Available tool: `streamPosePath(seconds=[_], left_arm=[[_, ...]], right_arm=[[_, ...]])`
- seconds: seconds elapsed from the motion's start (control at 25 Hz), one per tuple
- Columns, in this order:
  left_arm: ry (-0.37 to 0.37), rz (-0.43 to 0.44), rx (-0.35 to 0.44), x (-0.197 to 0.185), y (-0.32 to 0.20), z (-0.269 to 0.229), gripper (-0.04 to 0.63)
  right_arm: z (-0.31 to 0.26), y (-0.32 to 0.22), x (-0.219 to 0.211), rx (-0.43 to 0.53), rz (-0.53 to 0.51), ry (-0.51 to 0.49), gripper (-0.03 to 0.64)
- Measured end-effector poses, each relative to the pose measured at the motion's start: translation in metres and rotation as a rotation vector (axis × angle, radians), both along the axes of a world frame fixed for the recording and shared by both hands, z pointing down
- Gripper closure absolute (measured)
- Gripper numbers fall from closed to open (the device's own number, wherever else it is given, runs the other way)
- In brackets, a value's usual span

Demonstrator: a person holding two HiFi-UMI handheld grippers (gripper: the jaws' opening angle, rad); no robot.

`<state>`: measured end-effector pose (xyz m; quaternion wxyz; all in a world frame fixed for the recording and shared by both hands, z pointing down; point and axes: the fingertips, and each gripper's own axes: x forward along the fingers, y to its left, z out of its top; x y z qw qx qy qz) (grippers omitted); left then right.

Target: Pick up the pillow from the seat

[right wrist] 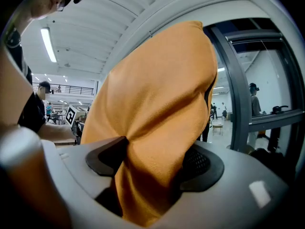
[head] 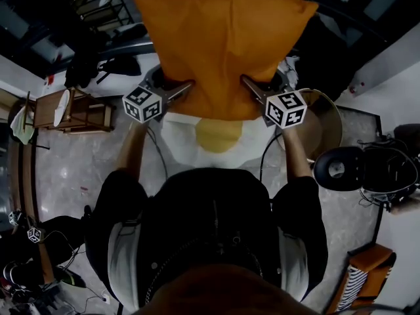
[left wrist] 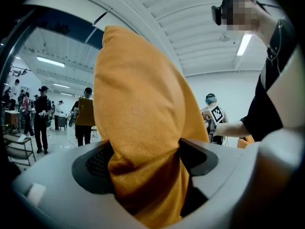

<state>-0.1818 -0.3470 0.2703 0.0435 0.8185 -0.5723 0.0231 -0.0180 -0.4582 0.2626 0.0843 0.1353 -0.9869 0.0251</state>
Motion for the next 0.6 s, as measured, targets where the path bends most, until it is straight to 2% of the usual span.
streamPosePath(seconds=[0.6], left_arm=[[-0.008,0.002,-0.005,0.001,0.002,0.004,0.176]], right_arm=[[0.007,0.002,0.001,-0.017,-0.001,0.007,0.265]])
